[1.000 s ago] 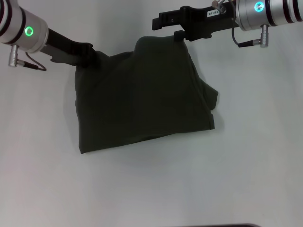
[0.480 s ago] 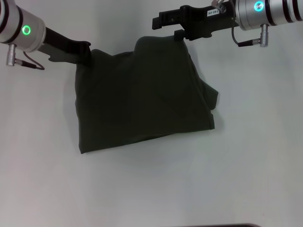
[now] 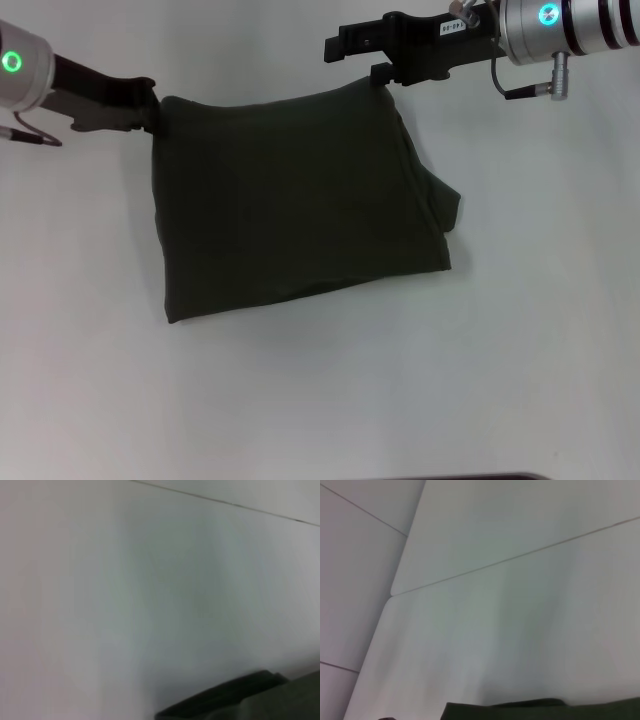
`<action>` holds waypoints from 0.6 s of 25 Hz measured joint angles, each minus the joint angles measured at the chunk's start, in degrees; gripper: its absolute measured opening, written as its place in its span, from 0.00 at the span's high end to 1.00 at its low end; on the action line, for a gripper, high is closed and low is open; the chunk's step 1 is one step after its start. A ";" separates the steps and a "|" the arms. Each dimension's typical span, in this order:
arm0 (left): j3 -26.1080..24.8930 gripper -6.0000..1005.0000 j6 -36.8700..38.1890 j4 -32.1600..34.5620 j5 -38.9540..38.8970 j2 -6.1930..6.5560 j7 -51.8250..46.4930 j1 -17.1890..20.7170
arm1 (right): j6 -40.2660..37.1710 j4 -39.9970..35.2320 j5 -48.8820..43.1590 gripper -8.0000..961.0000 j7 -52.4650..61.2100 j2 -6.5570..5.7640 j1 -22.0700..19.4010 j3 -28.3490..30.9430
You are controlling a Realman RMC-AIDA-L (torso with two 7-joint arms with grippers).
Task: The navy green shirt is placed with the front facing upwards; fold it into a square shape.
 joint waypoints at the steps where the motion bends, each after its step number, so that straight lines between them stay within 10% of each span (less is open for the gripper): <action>1: -0.34 0.99 0.00 0.00 -0.01 0.12 0.00 0.23 | 0.02 0.00 0.00 0.07 0.00 -0.01 0.03 -0.02; 15: -2.38 0.85 -0.65 0.21 1.86 -0.24 2.40 1.21 | 0.15 0.00 0.00 0.07 0.00 -0.12 0.08 0.06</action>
